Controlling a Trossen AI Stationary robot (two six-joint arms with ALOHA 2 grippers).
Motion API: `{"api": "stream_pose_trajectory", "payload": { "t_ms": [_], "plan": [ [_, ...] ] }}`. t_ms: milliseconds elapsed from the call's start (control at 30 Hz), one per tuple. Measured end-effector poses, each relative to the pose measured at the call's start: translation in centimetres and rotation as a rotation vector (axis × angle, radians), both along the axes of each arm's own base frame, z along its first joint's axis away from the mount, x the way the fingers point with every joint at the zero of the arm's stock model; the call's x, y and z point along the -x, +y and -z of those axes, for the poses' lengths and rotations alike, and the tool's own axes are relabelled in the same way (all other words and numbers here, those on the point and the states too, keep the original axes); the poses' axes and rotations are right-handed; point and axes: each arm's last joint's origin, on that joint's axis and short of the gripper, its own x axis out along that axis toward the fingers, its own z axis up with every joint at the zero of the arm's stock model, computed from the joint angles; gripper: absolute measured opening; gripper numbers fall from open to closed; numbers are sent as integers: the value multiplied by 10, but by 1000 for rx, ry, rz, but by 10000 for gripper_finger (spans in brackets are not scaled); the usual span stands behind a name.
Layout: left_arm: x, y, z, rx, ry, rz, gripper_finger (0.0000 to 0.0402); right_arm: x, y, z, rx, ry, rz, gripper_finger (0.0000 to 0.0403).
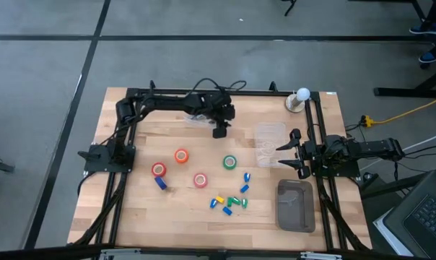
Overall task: Pick and place Stapler, Stapler remover, tape
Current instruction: Adjust the top transparent bin, then move the bottom transparent bin to the center of the table
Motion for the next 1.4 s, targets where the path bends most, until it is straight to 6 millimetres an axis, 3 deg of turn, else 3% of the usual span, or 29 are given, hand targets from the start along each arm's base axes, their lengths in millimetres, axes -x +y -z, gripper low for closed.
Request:
{"api": "stream_pose_trajectory", "payload": {
  "t_ms": [167, 433, 633, 1000, 1200, 1400],
  "plan": [
    [19, 18, 10, -9, 147, -87, 121, 0, 0, 0, 0, 0, 0, 225],
    [62, 42, 13, 120, 383, -178, 111, 0, 0, 0, 0, 0, 0, 225],
    [77, 46, -2, 220, 352, -187, 99, 0, 0, 0, 0, 0, 0, 225],
    [59, 29, -79, 85, -116, 17, 86, 0, 0, 0, 0, 0, 0, 225],
    [36, 6, -102, -11, -309, 106, 86, 0, 0, 0, 0, 0, 0, 225],
    [13, -29, -112, 39, -428, 95, 86, 0, 0, 0, 0, 0, 0, 225]
  ]
}}
